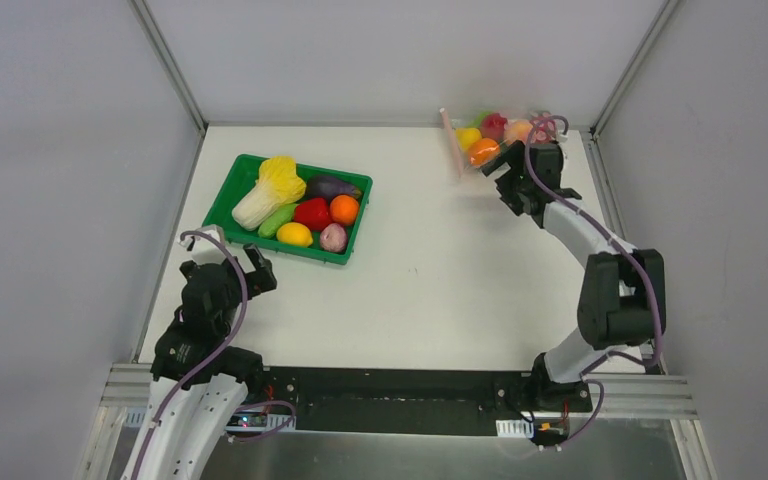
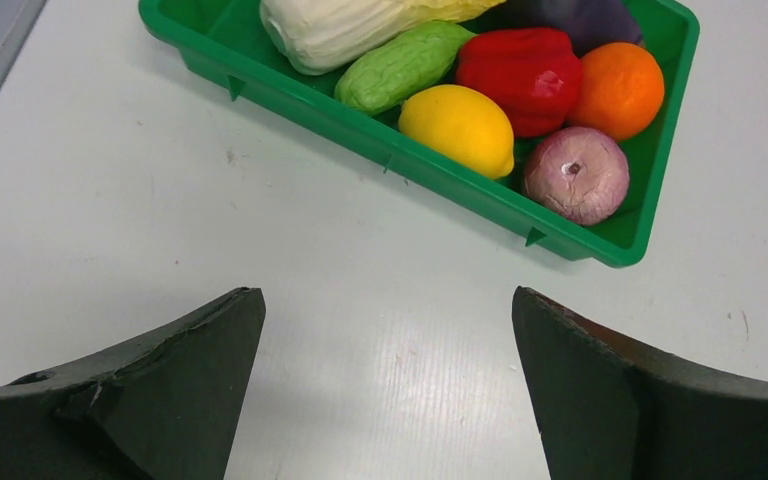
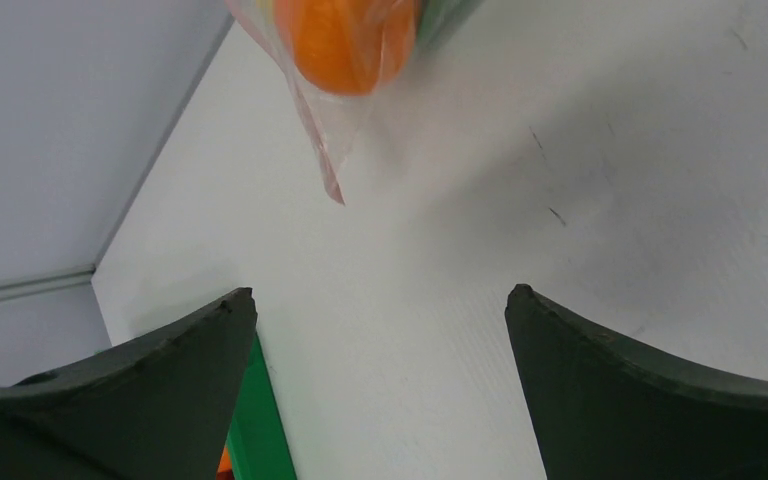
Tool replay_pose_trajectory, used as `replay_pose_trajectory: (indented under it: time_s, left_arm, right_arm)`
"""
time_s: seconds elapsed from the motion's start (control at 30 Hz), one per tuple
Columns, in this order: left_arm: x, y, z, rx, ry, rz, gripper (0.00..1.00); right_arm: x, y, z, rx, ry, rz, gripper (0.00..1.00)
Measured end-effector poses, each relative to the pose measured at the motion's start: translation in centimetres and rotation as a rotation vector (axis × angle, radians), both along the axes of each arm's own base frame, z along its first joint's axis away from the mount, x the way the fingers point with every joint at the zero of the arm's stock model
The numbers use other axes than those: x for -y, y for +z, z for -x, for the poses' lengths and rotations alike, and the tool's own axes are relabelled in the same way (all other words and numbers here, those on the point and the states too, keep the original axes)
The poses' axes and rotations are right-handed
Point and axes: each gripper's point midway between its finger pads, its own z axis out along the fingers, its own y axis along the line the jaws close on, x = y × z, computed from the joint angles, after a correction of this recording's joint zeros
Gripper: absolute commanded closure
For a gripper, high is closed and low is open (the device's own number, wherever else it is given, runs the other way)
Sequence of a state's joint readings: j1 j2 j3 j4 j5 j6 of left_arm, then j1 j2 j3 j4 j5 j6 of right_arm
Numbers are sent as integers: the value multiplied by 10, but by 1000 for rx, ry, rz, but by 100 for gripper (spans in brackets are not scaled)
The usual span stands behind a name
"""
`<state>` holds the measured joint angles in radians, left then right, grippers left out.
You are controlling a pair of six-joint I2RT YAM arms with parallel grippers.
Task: Open the zip-top bag and remove the fake food
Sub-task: Move the zipper food storage bag to the center of the board.
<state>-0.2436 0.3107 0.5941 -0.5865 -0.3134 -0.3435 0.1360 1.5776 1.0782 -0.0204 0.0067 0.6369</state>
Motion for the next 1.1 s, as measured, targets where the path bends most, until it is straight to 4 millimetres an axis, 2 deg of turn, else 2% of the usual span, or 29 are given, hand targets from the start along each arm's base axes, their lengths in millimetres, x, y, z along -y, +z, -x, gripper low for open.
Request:
replay_pose_trajectory:
  time_s: [0.03,0.13,0.23,0.3,0.5,0.7,0.8,0.97,1.0,1.1]
  left_arm:
    - [3,-2,-1,-1,-15,7,1]
    - [9,-4,-4,2,-40,18,1]
    - [13,-3,-6,10,-60,29,1]
    - [15,-3,-8,16,-68,33,1]
    - [25,-1,-13,19,-120,41,1]
    - [31,0,-14,30,-156,52,1]
    - [35,2,-15,35,-175,60,1]
    - [39,7,-15,58,-194,71,1]
    - [39,7,-16,61,-196,72,1]
    - [41,7,-15,66,-204,76,1]
  right_arm:
    - [0,0,-5,6,-3,-4,1]
    - [-8,-5,-43,30,-16,-46,1]
    - [-16,-19,-73,42,-26,-83,1]
    - [-20,-33,-85,33,-32,-97,1]
    - [-37,-70,-111,11,-48,-121,12]
    - [-55,-92,-122,5,-66,-140,45]
    - [-59,-95,-123,8,-79,-145,66]
    - [-58,-95,-123,42,-113,-145,96]
    - [-56,-97,-120,39,-118,-142,100]
    - [-52,-100,-108,26,-125,-133,100]
